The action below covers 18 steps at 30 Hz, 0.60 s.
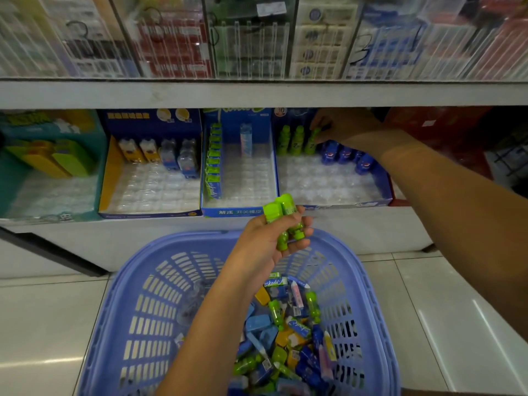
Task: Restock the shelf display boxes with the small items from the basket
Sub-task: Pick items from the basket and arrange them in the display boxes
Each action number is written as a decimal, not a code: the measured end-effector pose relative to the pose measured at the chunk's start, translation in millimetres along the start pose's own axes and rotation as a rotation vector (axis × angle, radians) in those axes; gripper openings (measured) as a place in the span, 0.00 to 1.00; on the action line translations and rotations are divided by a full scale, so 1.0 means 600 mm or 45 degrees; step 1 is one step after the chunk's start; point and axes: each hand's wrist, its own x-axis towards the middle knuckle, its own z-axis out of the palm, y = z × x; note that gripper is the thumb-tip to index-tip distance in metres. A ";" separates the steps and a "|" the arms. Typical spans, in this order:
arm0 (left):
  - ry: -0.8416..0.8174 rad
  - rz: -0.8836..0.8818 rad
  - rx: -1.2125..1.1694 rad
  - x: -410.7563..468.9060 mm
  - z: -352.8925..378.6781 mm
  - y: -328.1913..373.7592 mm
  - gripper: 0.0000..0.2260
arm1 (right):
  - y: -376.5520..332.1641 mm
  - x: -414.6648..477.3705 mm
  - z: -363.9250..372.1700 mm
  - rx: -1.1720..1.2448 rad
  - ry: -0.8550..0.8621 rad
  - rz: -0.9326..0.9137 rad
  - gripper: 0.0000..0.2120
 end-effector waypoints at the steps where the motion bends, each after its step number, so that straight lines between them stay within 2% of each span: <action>1: -0.007 -0.006 -0.001 0.000 -0.001 0.000 0.06 | -0.002 0.003 0.002 -0.013 0.005 0.005 0.17; 7: -0.024 0.001 -0.007 -0.013 0.009 0.006 0.06 | -0.025 -0.005 -0.006 -0.170 -0.096 0.062 0.21; 9: -0.013 0.008 -0.093 -0.018 0.010 0.011 0.08 | -0.043 -0.028 -0.003 -0.236 -0.020 0.057 0.23; 11: 0.006 0.017 -0.192 -0.021 0.009 0.016 0.09 | -0.070 -0.068 0.004 -0.223 0.177 0.038 0.23; 13: 0.019 0.062 -0.271 -0.023 0.007 0.021 0.11 | -0.097 -0.120 0.011 -0.016 0.381 0.068 0.14; 14: 0.021 0.099 -0.294 -0.024 0.006 0.022 0.12 | -0.110 -0.150 0.016 0.170 0.402 0.115 0.10; 15: 0.023 0.142 -0.294 -0.025 0.005 0.023 0.11 | -0.123 -0.180 0.022 0.408 0.349 0.189 0.07; 18: 0.062 0.266 -0.166 -0.024 0.005 0.018 0.07 | -0.163 -0.255 0.048 1.057 0.024 0.375 0.12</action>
